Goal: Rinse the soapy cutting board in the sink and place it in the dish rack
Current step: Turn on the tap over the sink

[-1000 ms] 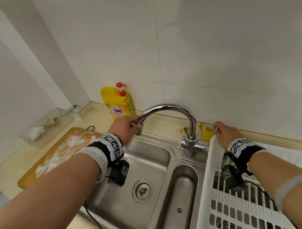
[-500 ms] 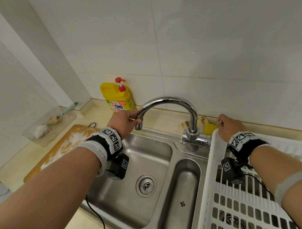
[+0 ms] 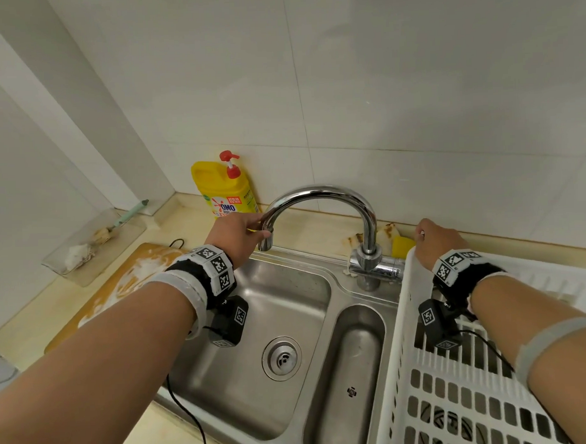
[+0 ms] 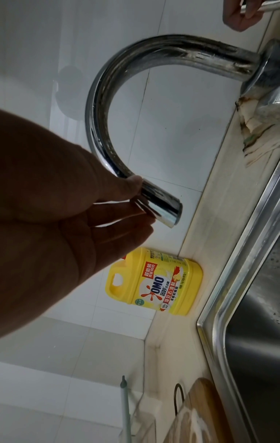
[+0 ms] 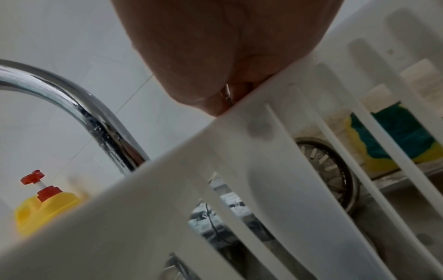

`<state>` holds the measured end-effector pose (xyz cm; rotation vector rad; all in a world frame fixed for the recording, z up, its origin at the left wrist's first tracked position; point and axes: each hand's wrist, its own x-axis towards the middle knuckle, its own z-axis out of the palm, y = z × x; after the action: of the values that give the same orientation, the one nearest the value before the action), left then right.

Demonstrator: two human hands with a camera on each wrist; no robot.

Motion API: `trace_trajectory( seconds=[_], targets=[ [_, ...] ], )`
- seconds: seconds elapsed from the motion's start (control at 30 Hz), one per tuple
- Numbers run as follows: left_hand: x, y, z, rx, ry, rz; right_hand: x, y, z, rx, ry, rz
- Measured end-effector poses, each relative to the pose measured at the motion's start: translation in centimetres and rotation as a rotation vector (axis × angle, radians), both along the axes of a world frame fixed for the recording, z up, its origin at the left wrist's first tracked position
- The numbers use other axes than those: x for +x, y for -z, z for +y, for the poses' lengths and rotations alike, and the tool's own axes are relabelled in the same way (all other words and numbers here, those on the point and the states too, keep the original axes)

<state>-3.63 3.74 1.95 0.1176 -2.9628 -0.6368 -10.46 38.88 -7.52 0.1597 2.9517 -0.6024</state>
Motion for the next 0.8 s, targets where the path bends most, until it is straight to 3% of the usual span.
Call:
trace_trajectory(
  seconds=[0.8],
  targets=[
    [0.22, -0.08, 0.30, -0.004, -0.026, 0.002, -0.04, 0.04, -0.01, 0.023, -0.017, -0.019]
  ],
)
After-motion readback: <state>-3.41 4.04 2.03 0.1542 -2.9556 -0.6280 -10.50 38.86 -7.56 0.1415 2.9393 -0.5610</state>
